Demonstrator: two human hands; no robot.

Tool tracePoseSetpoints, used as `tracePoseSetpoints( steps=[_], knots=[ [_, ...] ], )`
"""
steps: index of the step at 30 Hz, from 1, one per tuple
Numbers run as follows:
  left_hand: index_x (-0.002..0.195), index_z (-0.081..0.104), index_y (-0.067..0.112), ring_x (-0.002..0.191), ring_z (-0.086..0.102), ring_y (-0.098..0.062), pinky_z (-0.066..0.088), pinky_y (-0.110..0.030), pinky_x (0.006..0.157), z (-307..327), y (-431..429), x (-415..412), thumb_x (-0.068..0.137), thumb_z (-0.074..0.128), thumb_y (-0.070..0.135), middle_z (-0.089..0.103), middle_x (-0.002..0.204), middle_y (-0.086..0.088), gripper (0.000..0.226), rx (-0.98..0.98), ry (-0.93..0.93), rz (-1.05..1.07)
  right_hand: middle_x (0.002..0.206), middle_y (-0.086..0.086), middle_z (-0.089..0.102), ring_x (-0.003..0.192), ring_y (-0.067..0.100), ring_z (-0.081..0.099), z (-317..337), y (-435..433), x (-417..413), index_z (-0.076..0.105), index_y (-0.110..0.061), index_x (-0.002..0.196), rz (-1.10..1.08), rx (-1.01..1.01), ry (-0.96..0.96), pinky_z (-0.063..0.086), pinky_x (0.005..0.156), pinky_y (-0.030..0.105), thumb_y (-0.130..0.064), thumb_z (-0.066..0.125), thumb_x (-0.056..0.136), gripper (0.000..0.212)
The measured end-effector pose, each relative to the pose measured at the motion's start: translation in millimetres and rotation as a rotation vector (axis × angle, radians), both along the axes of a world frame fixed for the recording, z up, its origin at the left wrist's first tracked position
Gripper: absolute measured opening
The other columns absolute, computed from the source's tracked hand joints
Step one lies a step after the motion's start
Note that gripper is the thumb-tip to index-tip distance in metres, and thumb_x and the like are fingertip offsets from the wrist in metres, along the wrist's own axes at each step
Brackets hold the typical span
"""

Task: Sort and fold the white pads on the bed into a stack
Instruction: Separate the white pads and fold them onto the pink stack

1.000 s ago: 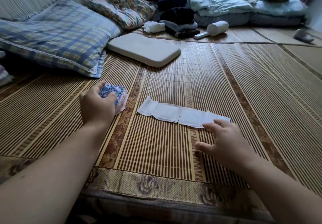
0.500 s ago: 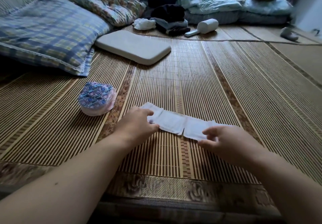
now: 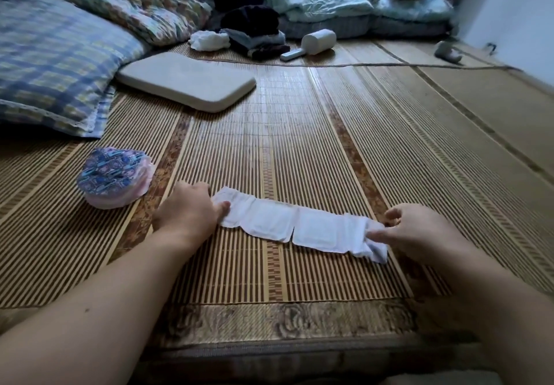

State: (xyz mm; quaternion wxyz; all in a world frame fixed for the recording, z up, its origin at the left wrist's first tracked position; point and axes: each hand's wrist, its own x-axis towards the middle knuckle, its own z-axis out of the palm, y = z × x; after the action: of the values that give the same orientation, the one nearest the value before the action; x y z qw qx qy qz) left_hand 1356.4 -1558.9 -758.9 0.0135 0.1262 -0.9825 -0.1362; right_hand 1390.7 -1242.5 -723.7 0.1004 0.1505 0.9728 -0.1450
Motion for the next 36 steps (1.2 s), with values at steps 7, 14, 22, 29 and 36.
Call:
tracePoseSetpoints(
  steps=[7,14,22,29,36],
  knots=[
    [0.090,0.065,0.018,0.080,0.058,-0.024,0.053,-0.040,0.070,4.4,3.0,1.9,0.087,0.050,0.056,0.058,0.095,-0.007,0.040,0.030,-0.024,-0.097,0.066,-0.004,0.065,0.064,0.011,0.061,-7.7,-8.3,0.0,0.064,-0.020,0.061,0.035,-0.101,-0.039,0.049,0.057,0.029,-0.034,0.069,0.074,0.020],
    [0.083,0.059,0.009,0.069,0.057,-0.020,0.043,-0.030,0.056,23.5,-6.5,5.9,0.088,0.057,0.023,0.062,0.082,-0.010,0.015,0.721,0.023,-0.072,0.071,0.005,0.063,0.065,0.019,0.058,3.6,-2.3,-4.2,0.061,-0.015,0.068,-0.105,-0.300,0.188,0.043,0.052,0.029,-0.019,0.064,0.072,0.006],
    [0.100,0.058,0.014,0.075,0.067,-0.022,0.055,-0.026,0.052,43.6,-19.0,21.2,0.081,0.058,-0.005,0.065,0.096,-0.016,0.027,1.236,-0.244,-0.016,0.092,0.013,0.065,0.077,0.024,0.066,13.2,-15.2,-4.5,0.061,-0.014,0.088,-0.166,-0.926,0.304,0.057,0.054,0.034,-0.011,0.071,0.077,0.016],
    [0.111,0.056,0.016,0.076,0.065,-0.022,0.053,-0.031,0.058,38.3,-14.8,23.5,0.083,0.057,-0.005,0.065,0.096,-0.016,0.034,1.265,-0.286,-0.009,0.091,0.008,0.067,0.074,0.016,0.068,9.4,-72.2,-11.6,0.062,-0.013,0.093,0.023,-0.989,0.178,0.054,0.058,0.025,-0.013,0.072,0.077,0.018],
    [0.110,0.054,0.020,0.072,0.060,-0.017,0.047,-0.021,0.044,38.8,-13.3,28.4,0.085,0.060,0.001,0.063,0.097,-0.014,0.032,1.287,-0.260,0.006,0.091,0.011,0.071,0.067,0.020,0.067,6.4,-101.2,-7.7,0.065,-0.009,0.093,0.128,-0.801,0.004,0.056,0.051,0.032,-0.043,0.057,0.086,0.035]
  ],
)
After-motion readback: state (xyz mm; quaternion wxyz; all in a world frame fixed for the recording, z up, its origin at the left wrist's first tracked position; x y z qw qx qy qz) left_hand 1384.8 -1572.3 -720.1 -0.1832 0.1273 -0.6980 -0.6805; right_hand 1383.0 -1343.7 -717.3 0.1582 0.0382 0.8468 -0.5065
